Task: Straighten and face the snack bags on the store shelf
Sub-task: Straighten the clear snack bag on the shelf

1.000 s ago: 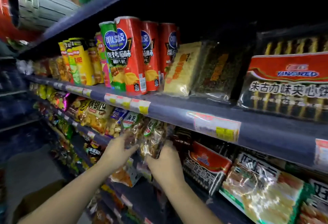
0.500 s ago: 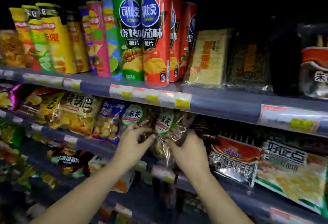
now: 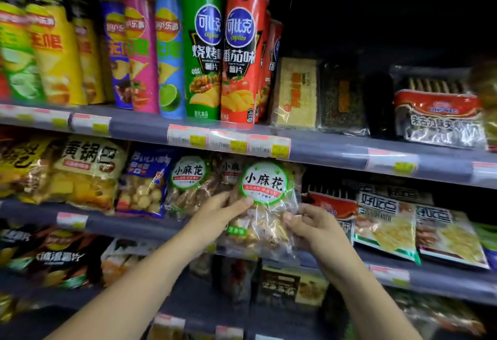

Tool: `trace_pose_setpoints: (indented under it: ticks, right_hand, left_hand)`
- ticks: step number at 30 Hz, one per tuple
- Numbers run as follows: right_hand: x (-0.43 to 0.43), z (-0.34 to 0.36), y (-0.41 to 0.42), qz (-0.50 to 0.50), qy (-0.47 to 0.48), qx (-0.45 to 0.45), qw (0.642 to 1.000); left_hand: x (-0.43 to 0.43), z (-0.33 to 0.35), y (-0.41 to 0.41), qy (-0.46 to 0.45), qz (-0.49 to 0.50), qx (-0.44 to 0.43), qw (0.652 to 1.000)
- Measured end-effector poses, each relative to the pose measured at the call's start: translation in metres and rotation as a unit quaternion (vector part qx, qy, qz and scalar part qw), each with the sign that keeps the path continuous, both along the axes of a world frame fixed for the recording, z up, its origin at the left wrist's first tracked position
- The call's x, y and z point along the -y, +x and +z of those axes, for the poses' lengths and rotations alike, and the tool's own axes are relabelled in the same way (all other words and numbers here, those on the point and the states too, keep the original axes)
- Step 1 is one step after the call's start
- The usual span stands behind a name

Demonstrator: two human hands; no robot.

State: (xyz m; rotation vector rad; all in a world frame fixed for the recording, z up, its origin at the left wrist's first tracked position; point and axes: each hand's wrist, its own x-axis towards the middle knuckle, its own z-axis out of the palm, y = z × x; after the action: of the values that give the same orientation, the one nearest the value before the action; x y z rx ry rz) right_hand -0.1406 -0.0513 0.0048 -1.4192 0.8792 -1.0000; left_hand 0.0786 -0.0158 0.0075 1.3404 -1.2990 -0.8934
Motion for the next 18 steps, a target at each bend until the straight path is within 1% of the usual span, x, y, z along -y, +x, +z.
trace_pose_setpoints:
  ticks: [3,6,10,13,15,18]
  right_hand:
    - [-0.014,-0.008,-0.007,0.023,0.013,0.022,0.999]
    - [-0.024,-0.012,0.0,0.045,0.039,0.024,0.998]
    - [-0.019,-0.015,0.001,0.06,0.036,0.042,0.997]
    - [-0.017,-0.016,0.0,0.11,0.06,0.065,0.99]
    - [-0.02,-0.015,0.007,0.143,0.065,0.078,0.985]
    - [-0.019,-0.013,0.019,0.119,0.068,0.088,0.987]
  left_hand:
    - [-0.014,-0.009,-0.011,0.009,-0.012,-0.043,0.999]
    - [-0.033,-0.017,-0.022,-0.003,-0.016,-0.042,0.999]
    - [-0.052,-0.023,-0.018,-0.016,-0.021,-0.046,0.999]
    - [-0.063,-0.027,-0.008,-0.015,-0.016,-0.06,0.998]
    - [-0.069,-0.028,-0.008,-0.02,-0.001,-0.043,0.999]
    - [-0.076,-0.025,-0.006,-0.011,0.002,0.01,1.0]
